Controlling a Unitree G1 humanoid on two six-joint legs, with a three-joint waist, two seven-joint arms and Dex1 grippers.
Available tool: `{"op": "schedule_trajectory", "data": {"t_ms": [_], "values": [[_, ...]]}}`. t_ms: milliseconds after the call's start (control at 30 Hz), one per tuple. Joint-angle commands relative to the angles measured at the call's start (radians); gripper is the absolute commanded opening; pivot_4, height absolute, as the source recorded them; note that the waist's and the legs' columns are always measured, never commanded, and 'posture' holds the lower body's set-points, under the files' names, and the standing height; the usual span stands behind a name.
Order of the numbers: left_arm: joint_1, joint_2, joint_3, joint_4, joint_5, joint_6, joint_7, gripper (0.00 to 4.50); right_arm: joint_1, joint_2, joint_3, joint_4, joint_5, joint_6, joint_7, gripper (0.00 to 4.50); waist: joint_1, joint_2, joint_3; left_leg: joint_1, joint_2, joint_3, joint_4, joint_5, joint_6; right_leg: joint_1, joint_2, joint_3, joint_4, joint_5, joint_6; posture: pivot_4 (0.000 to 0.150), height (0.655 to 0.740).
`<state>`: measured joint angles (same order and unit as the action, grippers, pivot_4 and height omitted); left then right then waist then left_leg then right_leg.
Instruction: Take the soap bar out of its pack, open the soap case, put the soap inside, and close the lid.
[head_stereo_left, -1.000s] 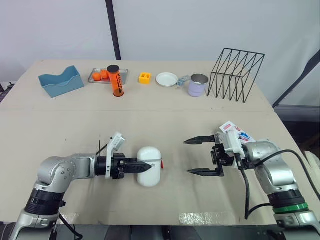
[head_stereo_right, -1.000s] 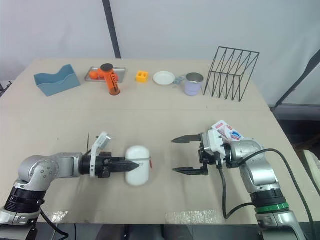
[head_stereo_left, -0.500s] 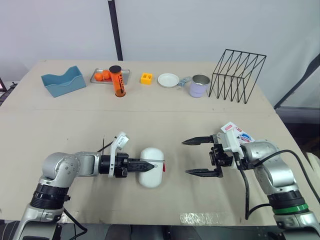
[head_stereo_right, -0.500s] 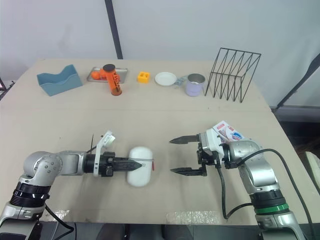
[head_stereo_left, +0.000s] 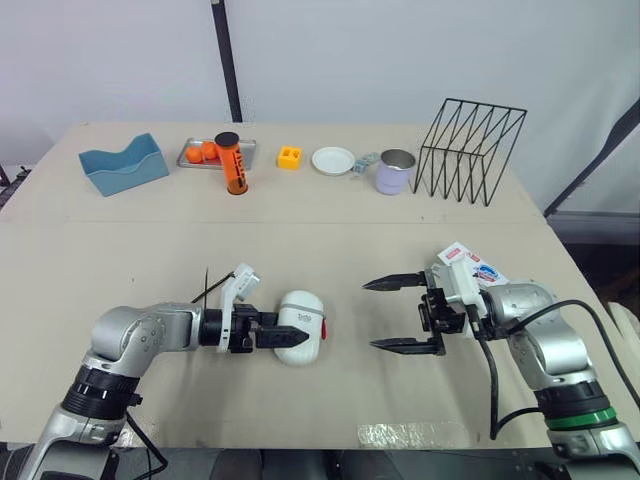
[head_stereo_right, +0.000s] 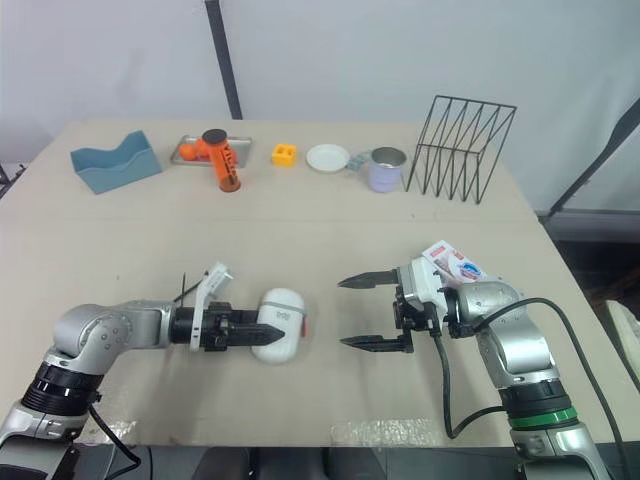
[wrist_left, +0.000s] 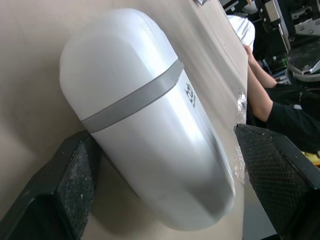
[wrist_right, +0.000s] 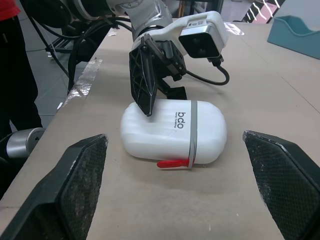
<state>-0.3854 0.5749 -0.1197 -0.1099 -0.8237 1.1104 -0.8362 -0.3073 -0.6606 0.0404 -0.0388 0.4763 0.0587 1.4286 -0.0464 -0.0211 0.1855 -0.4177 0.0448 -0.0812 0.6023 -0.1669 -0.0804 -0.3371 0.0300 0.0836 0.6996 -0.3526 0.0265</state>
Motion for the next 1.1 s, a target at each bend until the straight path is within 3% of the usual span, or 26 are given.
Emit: {"op": "schedule_trajectory", "data": {"t_ms": [33, 300, 467, 567, 900, 1100], "values": [[0.011, 0.085, 0.004, 0.009, 0.076, -0.044, -0.029, 4.42, -0.01, -0.005, -0.009, -0.013, 0.011, 0.002, 0.0, 4.5, -0.002, 0.0, 0.0, 0.0, 0.0, 0.0, 0.0, 0.0, 0.0, 0.0, 0.0, 0.0, 0.0, 0.0, 0.0, 0.15, 0.74], [0.031, 0.204, 0.044, 0.014, 0.194, -0.305, -0.164, 4.42, 0.01, 0.002, -0.027, 0.02, -0.011, -0.018, -0.037, 4.5, 0.001, 0.001, 0.001, -0.001, 0.001, 0.001, -0.001, 0.0, 0.0, -0.002, 0.0, 0.0, 0.0, 0.0, 0.0, 0.15, 0.74], [0.127, 0.165, 0.096, 0.019, 0.381, -0.649, -0.075, 4.42, 0.057, 0.021, -0.062, 0.038, -0.037, -0.033, -0.146, 4.5, 0.003, 0.001, 0.001, -0.006, 0.0, 0.001, -0.001, 0.0, 0.0, -0.005, -0.002, 0.0, -0.001, 0.0, -0.001, 0.15, 0.74], [0.185, 0.122, 0.135, 0.012, 0.423, -0.744, -0.014, 4.42, 0.091, 0.039, -0.088, 0.02, -0.037, -0.029, -0.22, 4.5, 0.004, 0.001, 0.001, -0.006, -0.001, 0.002, -0.001, 0.0, 0.001, -0.006, -0.003, 0.001, -0.001, 0.003, -0.005, 0.15, 0.74], [0.332, -0.01, 0.219, -0.066, 0.448, -0.828, 0.143, 4.42, 0.281, 0.146, -0.128, -0.043, -0.047, -0.079, -0.42, 4.5, 0.004, 0.0, 0.001, -0.006, 0.0, 0.001, -0.001, 0.0, 0.001, -0.006, -0.002, 0.001, 0.0, 0.0, -0.001, 0.15, 0.74], [0.359, -0.066, 0.234, -0.078, 0.477, -0.811, 0.241, 4.42, 0.313, 0.186, -0.118, -0.006, -0.095, -0.16, -0.473, 4.5, 0.003, 0.0, 0.001, -0.006, 0.0, 0.002, -0.001, 0.0, 0.0, -0.006, -0.002, 0.001, 0.0, 0.0, -0.001, 0.15, 0.74]]}}
